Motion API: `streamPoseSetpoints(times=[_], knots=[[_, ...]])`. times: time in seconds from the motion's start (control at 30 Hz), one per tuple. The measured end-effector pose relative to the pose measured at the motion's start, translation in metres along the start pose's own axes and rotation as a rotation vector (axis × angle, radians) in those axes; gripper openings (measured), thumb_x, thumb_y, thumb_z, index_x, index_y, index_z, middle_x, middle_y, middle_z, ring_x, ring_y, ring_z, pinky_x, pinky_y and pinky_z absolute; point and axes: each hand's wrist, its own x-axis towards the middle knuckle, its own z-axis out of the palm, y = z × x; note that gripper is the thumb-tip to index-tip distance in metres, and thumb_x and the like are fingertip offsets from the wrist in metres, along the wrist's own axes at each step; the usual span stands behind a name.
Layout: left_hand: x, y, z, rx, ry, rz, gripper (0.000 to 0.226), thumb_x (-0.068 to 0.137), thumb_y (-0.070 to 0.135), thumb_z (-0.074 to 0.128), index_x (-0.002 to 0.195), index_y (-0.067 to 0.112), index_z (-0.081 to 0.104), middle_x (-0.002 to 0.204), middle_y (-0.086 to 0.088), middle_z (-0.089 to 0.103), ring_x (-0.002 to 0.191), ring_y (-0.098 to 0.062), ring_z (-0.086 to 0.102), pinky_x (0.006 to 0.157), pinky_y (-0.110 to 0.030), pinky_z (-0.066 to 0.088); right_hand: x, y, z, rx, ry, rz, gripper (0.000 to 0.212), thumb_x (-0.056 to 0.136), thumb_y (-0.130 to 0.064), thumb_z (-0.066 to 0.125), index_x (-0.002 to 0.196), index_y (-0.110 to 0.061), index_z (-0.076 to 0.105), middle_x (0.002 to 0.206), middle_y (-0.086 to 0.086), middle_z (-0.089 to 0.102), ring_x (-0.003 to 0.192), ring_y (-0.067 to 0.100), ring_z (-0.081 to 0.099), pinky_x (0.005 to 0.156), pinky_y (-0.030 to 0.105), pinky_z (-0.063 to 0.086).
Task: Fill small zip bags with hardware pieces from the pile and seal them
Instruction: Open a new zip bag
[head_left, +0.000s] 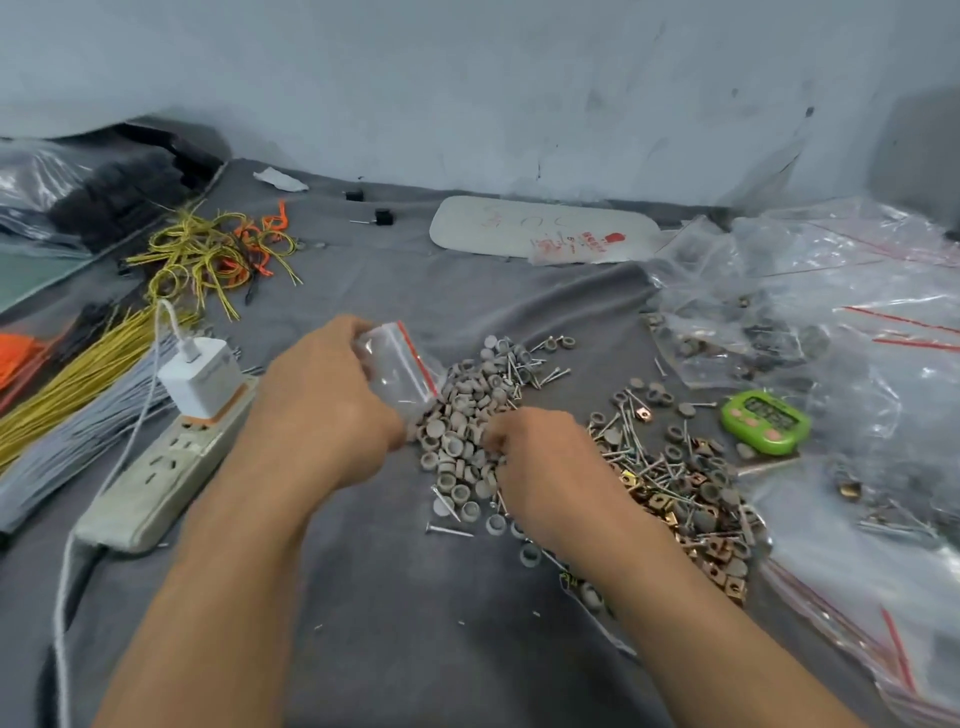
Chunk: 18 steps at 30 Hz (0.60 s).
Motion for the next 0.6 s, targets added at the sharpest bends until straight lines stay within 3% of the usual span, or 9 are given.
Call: streamPoseSetpoints(times=[0.07,0.13,0.27,0.37,0.47,0.5,0.6], knots=[[-0.003,-0.005,0.005,0.05,-0.033,0.047,0.058,0.067,0.014,0.08,0.105,0.04,0.046,0.089,0.021,0.05,0.07,-0.002,0.052,0.055,-0.021,0.034,0.0,0.003,0.0,-0.004,0.024,0.026,0.033,0.081,0.002,0.061,0.098,-0.024,0.071,0.09,0.002,0.073,0.086,0.026,0.069,0.081,0.037,0.059],[-0.007,-0.011,0.013,0.082,-0.037,0.083,0.061,0.069,0.013,0.077,0.113,0.045,0.051,0.091,0.025,0.05,0.068,0.005,0.047,0.053,-0.012,0.03,-0.001,0.003,0.0,-0.06,0.04,0.039,0.034,0.08,0.001,0.063,0.097,-0.026,0.071,0.09,0.001,0.073,0.088,0.026,0.069,0.075,0.034,0.054],[-0.012,-0.018,0.029,0.088,-0.082,0.114,0.082,0.069,0.011,0.078,0.137,0.046,0.046,0.121,0.016,0.059,0.111,-0.013,0.059,0.084,-0.02,0.041,-0.004,-0.003,-0.004,-0.211,0.087,0.048,0.036,0.081,-0.005,0.066,0.104,-0.032,0.07,0.097,-0.002,0.073,0.096,0.027,0.07,0.069,0.032,0.04],[-0.013,-0.016,0.041,0.071,-0.081,0.193,0.082,0.07,0.015,0.079,0.136,0.049,0.043,0.118,0.021,0.055,0.113,-0.012,0.058,0.093,-0.029,0.049,-0.002,0.0,-0.005,-0.186,0.11,0.084,0.039,0.078,-0.004,0.063,0.104,-0.032,0.071,0.097,0.001,0.074,0.097,0.03,0.07,0.068,0.032,0.04],[-0.01,-0.015,0.052,0.102,-0.087,0.297,0.085,0.071,0.002,0.075,0.143,0.038,0.046,0.121,0.016,0.054,0.115,-0.011,0.056,0.091,-0.01,0.032,-0.002,0.005,-0.004,-0.179,0.125,0.103,0.019,0.087,-0.015,0.063,0.1,-0.027,0.071,0.092,0.002,0.073,0.093,0.03,0.068,0.065,0.032,0.04],[-0.009,-0.014,0.053,0.136,-0.104,0.31,0.085,0.072,0.001,0.074,0.145,0.034,0.045,0.126,0.014,0.053,0.119,-0.012,0.054,0.091,-0.01,0.029,-0.001,0.007,-0.004,-0.157,0.117,0.101,0.016,0.088,-0.018,0.063,0.099,-0.026,0.072,0.09,0.002,0.073,0.09,0.03,0.068,0.065,0.031,0.041],[-0.01,-0.012,0.052,0.271,-0.227,0.315,0.101,0.069,0.015,0.081,0.154,0.034,0.029,0.146,0.012,0.041,0.134,-0.015,0.045,0.108,-0.023,0.034,0.002,0.009,-0.006,-0.114,0.118,0.107,0.018,0.088,-0.013,0.063,0.094,-0.026,0.074,0.086,0.002,0.073,0.083,0.028,0.066,0.066,0.03,0.041]])
